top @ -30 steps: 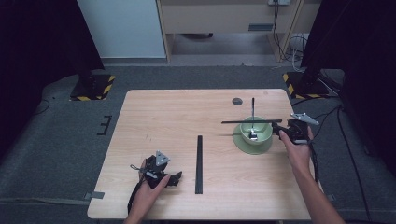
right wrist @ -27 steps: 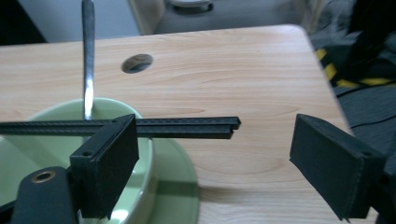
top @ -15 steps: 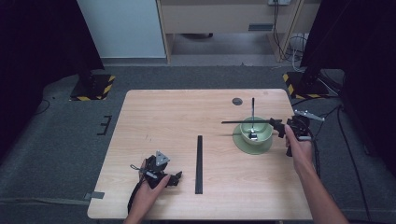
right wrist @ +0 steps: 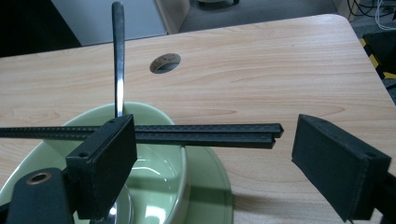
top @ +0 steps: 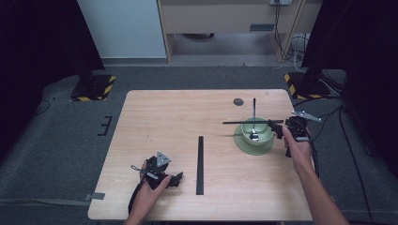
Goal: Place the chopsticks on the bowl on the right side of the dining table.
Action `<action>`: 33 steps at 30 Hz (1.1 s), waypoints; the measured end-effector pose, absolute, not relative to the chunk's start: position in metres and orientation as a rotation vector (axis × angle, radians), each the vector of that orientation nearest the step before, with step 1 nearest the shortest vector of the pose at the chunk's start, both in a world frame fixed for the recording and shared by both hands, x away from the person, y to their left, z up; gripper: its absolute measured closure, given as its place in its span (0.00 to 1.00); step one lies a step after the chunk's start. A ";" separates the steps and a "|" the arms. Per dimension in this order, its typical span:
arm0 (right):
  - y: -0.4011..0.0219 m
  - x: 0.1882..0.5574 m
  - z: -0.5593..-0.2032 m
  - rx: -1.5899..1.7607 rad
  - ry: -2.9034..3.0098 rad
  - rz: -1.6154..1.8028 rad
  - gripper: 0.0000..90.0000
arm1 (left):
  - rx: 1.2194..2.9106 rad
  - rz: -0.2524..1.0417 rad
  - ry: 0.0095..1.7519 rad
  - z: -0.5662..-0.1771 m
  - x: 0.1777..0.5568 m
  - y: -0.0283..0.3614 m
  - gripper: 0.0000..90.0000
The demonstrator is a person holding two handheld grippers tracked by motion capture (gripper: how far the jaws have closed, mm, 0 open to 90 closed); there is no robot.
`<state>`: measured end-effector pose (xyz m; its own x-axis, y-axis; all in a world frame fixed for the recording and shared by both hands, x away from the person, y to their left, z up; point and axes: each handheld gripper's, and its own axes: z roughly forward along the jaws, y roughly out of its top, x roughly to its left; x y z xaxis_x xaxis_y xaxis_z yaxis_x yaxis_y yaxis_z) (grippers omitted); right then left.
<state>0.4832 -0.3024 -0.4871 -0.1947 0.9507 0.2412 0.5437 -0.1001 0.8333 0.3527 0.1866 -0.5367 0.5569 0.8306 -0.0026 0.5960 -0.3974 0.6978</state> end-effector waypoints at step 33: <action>-0.292 0.473 -0.482 1.550 1.800 1.116 0.11 | 2.134 0.460 1.140 -0.537 0.353 0.187 0.00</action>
